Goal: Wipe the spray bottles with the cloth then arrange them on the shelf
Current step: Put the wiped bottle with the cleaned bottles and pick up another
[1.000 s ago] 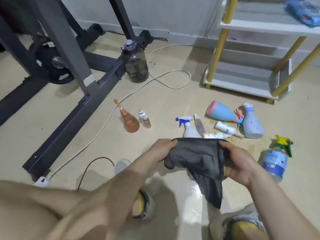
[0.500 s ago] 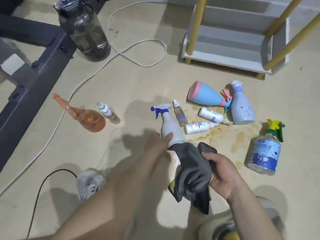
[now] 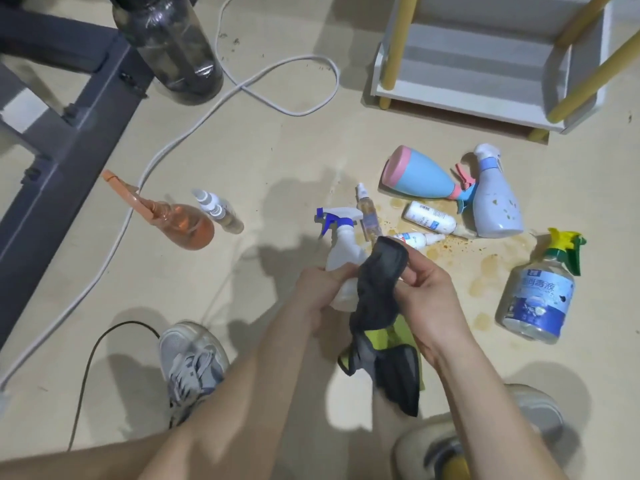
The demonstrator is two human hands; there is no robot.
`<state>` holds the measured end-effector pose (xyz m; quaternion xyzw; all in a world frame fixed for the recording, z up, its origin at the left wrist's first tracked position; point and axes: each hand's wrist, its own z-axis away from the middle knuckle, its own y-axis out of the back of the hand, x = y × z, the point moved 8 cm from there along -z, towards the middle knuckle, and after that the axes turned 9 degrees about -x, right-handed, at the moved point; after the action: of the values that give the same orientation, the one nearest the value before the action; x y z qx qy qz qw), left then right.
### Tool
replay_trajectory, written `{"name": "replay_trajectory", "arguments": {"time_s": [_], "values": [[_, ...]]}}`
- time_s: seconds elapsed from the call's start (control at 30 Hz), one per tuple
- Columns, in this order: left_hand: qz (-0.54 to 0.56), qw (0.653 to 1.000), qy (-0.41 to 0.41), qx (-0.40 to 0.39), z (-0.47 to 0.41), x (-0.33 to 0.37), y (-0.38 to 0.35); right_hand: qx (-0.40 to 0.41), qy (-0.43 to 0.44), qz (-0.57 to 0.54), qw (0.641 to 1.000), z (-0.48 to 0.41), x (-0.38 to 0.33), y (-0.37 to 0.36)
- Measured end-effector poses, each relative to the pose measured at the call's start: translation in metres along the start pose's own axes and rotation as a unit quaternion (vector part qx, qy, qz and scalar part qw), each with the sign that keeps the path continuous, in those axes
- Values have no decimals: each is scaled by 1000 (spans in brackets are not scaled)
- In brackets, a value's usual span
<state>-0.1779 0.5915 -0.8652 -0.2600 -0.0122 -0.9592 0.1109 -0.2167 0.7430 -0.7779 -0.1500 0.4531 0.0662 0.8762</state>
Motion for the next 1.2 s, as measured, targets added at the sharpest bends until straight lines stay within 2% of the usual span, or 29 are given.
{"name": "replay_trajectory", "arguments": {"time_s": [0.1, 0.13, 0.2, 0.27, 0.33, 0.43, 0.5, 0.57, 0.63, 0.7, 0.73, 0.8, 0.87, 0.93, 1.03, 1.1, 1.13, 1.2], "values": [[4, 999, -31, -10, 30, 0, 2, -11, -43, 102, 994, 5, 20, -21], [4, 999, -44, -7, 43, 3, 3, -27, -67, 72, 995, 10, 30, -27], [-17, 998, -65, 9, 62, 5, 8, -26, -153, -74, 985, 28, 43, -42], [-38, 995, -84, 31, 80, 5, 14, -79, -159, -104, 978, 33, 41, -56], [-35, 994, -102, 33, 97, 3, 14, -72, -116, -12, 991, 32, 29, -57], [-13, 991, -135, 16, 114, -6, 9, -25, -131, 18, 991, 34, 16, -55], [7, 986, -164, 6, 122, -6, 12, -39, -123, 92, 987, 37, 11, -63], [14, 986, -164, 12, 125, -5, 19, -63, -110, 205, 971, 48, 9, -74], [-21, 986, -159, 51, 132, -3, 26, -81, -95, 316, 941, 57, 15, -82], [-63, 978, -185, 68, 137, 0, 25, -44, -63, 339, 938, 58, 10, -81], [-76, 973, -205, 67, 142, 0, 21, -10, -51, 295, 954, 57, 5, -78], [-123, 960, -238, 77, 150, 3, 12, 59, -87, 107, 989, 55, 2, -65], [-165, 949, -260, 71, 153, 8, 7, 98, -146, -32, 984, 59, 4, -57], [-96, 962, -253, 22, 158, 12, 8, 78, -147, -79, 983, 60, 5, -55], [107, 975, -185, -59, 147, 5, 16, 5, -118, -106, 987, 66, 0, -70], [159, 967, -191, -45, 151, 4, 19, -50, -84, -50, 994, 67, -3, -84], [168, 963, -212, -22, 153, 6, 20, -75, -43, 46, 995, 66, -6, -91], [147, 957, -250, 30, 155, 7, 24, -61, 21, 258, 964, 67, -5, -101]]}}
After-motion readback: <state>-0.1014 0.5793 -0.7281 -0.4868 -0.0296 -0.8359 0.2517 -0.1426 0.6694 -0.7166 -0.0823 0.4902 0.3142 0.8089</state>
